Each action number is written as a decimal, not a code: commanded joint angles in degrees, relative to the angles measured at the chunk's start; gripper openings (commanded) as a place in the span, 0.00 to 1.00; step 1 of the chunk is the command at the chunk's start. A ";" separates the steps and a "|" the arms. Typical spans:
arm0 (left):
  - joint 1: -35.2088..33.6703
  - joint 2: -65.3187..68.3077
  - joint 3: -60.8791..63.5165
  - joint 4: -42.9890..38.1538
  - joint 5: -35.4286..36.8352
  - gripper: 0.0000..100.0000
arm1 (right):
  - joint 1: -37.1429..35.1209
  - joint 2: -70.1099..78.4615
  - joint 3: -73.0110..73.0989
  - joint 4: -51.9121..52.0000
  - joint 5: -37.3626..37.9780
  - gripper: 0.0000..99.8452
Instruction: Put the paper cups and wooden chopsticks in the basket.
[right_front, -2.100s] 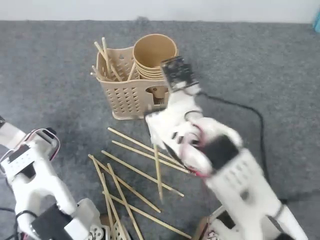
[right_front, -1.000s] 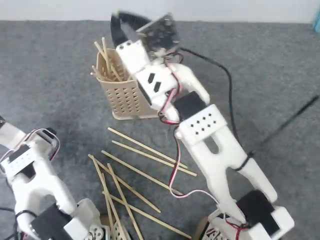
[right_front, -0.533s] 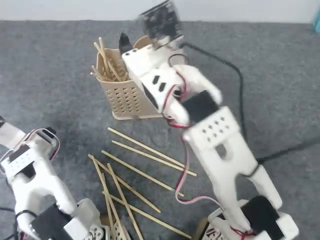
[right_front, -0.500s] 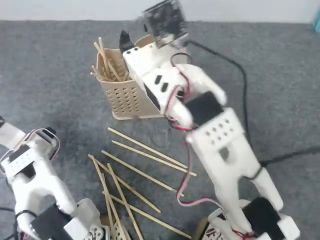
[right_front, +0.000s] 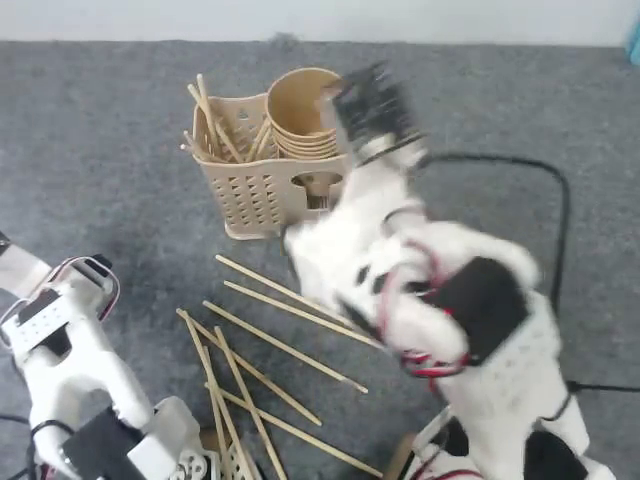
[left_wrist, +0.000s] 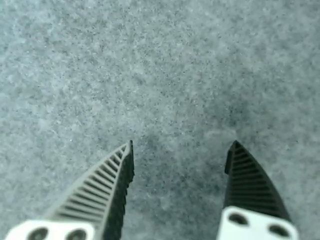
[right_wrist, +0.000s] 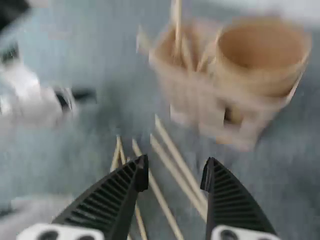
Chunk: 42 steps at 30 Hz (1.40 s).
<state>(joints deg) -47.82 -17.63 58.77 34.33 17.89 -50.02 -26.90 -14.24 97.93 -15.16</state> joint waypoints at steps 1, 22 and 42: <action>-0.79 0.00 -2.68 -1.32 0.79 0.28 | -5.58 -1.89 9.76 1.54 -0.88 0.18; -16.18 0.35 -4.09 -9.58 18.46 0.28 | -14.11 -4.09 65.23 -62.11 -18.46 0.18; -19.87 35.69 -35.30 8.62 19.43 0.28 | -18.86 5.76 72.09 -83.56 -18.02 0.18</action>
<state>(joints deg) -68.40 16.84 26.77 41.45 37.05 -68.31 -21.45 58.11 17.14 -32.92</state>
